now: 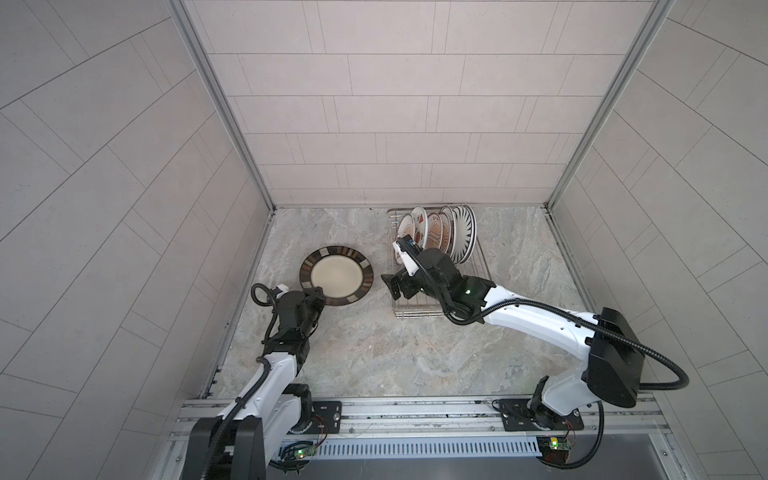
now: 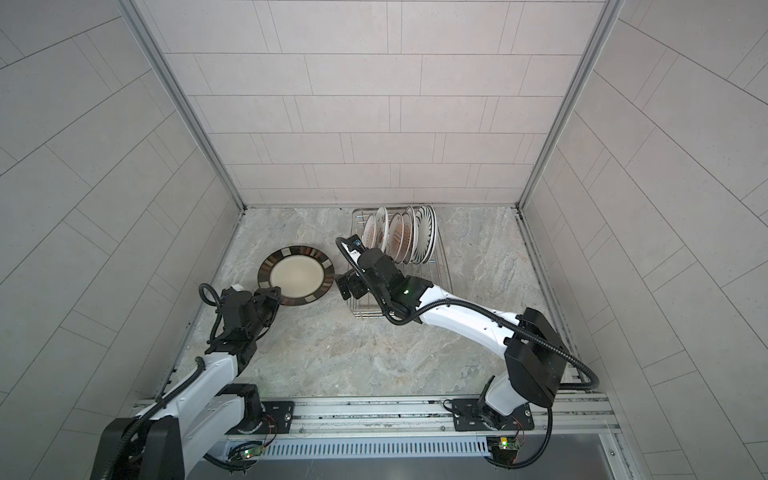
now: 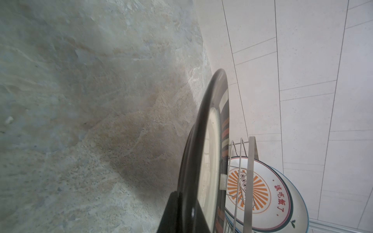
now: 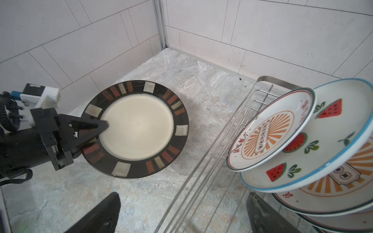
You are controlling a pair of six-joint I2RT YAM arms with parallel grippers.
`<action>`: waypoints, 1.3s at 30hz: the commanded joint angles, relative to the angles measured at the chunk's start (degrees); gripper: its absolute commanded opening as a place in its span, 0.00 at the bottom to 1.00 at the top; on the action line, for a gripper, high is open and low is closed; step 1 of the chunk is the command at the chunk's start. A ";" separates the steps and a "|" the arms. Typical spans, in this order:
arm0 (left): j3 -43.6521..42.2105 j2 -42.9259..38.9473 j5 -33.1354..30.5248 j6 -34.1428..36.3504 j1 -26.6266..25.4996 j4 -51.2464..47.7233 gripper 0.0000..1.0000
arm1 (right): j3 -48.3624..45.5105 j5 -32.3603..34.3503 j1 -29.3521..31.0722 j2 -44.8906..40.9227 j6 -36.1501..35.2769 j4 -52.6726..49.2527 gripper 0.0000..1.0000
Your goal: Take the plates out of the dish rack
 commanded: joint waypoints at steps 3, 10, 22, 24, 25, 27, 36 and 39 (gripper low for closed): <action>0.23 0.80 -4.20 -2.45 1.04 13.22 0.00 | 4.78 -0.12 1.35 5.17 -1.50 -1.75 1.00; 0.38 2.02 -8.15 -1.22 1.42 11.67 0.00 | 10.17 -1.84 2.40 12.23 -0.12 -2.48 1.00; 3.73 15.25 -7.51 -0.19 3.79 15.70 0.00 | 20.61 -4.21 2.41 22.48 1.01 -7.94 1.00; 5.35 17.24 -8.64 0.07 3.92 15.75 0.00 | 21.94 -4.48 2.41 23.57 1.03 -8.61 1.00; 5.46 18.38 -8.85 0.01 3.87 16.65 0.00 | 22.47 -4.63 2.41 24.06 1.01 -8.79 1.00; 5.46 20.40 -9.38 -0.26 4.00 18.88 0.00 | 23.37 -4.95 2.41 24.75 1.17 -8.99 1.00; 8.56 28.73 -14.37 -0.49 4.07 23.65 0.01 | 31.87 -5.78 2.28 28.53 7.67 -15.89 0.99; 10.38 32.07 -14.48 -0.18 4.11 25.06 0.02 | 33.93 -5.09 2.15 30.03 8.11 -16.88 1.00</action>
